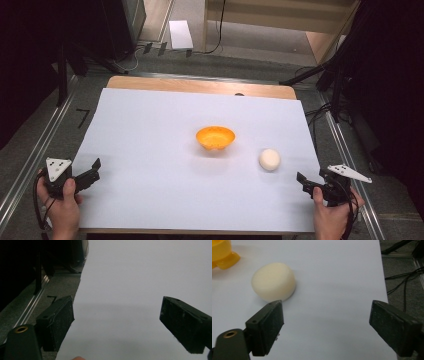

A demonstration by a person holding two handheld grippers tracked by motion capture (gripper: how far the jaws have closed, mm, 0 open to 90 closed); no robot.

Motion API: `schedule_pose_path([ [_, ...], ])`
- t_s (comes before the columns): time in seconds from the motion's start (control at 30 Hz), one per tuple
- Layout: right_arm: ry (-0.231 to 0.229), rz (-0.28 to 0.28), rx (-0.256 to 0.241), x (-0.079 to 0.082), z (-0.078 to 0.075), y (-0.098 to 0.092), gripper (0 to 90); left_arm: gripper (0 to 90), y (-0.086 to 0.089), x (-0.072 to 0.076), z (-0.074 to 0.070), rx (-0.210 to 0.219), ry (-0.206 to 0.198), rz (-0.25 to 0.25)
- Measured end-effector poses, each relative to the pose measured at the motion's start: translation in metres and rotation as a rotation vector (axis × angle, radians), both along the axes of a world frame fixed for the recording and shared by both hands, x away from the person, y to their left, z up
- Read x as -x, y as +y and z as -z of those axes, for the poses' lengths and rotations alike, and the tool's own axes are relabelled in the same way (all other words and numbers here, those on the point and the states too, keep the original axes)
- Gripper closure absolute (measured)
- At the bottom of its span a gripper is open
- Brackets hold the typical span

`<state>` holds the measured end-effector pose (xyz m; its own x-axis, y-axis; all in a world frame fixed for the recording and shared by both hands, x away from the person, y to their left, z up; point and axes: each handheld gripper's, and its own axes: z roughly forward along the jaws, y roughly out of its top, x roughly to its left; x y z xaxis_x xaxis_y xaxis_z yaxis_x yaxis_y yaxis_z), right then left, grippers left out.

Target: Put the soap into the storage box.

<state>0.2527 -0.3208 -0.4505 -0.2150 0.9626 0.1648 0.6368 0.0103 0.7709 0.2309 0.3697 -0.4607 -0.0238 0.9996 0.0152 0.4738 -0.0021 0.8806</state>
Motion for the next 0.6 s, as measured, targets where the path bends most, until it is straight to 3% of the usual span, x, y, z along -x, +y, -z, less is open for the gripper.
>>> schedule_pose_path([
  [0.07,0.004,-0.001,-0.008,-0.002,-0.002,0.003,13.3,13.4,0.000,0.000,0.000,0.001,0.001,0.000],
  [0.33,0.100,-0.060,0.049,-0.018,-0.012,0.027,13.2,13.6,0.000,-0.002,0.000,0.004,0.019,0.006],
  [0.6,0.188,-0.042,0.062,-0.027,-0.014,0.034,13.7,13.6,0.001,-0.004,0.000,0.006,0.034,-0.002],
])
